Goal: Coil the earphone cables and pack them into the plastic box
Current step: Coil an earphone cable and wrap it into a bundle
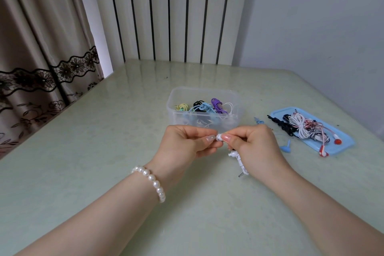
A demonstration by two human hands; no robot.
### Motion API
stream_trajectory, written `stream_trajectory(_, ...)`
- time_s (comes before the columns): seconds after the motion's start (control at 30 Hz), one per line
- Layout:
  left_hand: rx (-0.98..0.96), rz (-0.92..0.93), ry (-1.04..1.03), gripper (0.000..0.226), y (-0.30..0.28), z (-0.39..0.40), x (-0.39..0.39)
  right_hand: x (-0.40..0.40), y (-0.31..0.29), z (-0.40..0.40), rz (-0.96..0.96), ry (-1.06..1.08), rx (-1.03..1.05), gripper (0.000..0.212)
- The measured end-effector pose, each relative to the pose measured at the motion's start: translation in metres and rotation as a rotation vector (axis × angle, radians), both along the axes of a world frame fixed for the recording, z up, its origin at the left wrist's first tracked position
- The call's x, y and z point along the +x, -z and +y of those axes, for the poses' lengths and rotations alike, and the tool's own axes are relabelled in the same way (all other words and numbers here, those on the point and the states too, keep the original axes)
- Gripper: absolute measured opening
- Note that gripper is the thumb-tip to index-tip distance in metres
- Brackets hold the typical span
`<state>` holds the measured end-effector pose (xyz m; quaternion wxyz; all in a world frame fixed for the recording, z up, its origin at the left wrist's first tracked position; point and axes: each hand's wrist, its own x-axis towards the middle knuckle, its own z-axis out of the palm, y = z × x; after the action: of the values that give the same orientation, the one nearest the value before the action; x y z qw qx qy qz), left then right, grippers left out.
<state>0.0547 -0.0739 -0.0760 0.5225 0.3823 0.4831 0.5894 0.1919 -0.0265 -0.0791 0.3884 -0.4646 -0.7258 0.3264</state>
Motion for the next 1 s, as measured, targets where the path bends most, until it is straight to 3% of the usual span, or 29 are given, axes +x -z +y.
stream_trajectory(0.17, -0.008, -0.023, -0.015, 0.015, -0.001, 0.000, 0.001, -0.002, 0.002, -0.002, -0.059, 0.049, 0.109, 0.014)
stream_trajectory(0.47, -0.001, -0.056, -0.015, 0.015, -0.001, -0.001, 0.005, -0.002, 0.004, -0.003, -0.083, 0.100, 0.174, 0.013)
stream_trajectory(0.57, 0.000, -0.063, -0.004, 0.012, -0.001, 0.000, 0.002, -0.002, 0.003, -0.001, 0.009, 0.062, 0.067, 0.014)
stream_trajectory(0.67, 0.004, -0.063, -0.007, 0.012, -0.001, 0.000, 0.000, -0.002, -0.003, 0.000, 0.186, 0.021, -0.174, 0.025)
stream_trajectory(1.0, -0.009, 0.031, -0.045, 0.012, -0.004, 0.003, -0.010, 0.004, -0.018, -0.004, 0.565, -0.189, -0.636, 0.021)
